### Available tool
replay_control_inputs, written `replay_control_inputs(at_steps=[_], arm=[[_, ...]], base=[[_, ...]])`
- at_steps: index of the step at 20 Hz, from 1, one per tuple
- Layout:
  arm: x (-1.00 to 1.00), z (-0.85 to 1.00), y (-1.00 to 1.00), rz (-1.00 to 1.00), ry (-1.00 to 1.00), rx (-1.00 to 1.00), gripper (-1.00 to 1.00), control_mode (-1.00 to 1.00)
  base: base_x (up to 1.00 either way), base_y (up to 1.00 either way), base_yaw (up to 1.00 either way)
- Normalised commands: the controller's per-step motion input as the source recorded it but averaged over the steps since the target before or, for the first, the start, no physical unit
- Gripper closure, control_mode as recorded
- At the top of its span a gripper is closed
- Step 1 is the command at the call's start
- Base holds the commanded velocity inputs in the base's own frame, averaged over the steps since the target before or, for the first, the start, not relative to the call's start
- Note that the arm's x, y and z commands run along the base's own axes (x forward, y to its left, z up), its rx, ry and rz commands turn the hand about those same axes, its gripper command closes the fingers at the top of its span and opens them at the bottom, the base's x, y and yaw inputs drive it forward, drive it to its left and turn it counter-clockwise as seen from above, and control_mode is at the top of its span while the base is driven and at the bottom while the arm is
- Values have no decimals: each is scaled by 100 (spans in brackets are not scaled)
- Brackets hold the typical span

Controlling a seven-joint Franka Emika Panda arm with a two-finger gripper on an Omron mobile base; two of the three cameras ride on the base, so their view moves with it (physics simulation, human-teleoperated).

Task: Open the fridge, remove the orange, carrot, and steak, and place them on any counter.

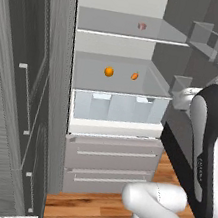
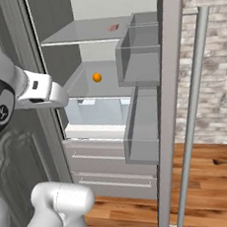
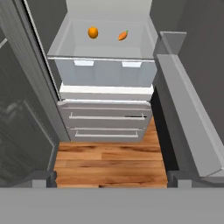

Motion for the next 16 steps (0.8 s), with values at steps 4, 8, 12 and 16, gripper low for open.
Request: replay_control_inputs(at_steps=[4, 8, 12, 16], arm=[[22, -3, 0, 0, 0, 0, -100, -100], [19, -5, 0, 0, 0, 0, -100, 100], [0, 0, 0, 0, 0, 0, -100, 100], [0, 0, 0, 0, 0, 0, -100, 100]], base=[[0, 0, 0], [20, 0, 0], [46, 0, 0], [50, 0, 0]])
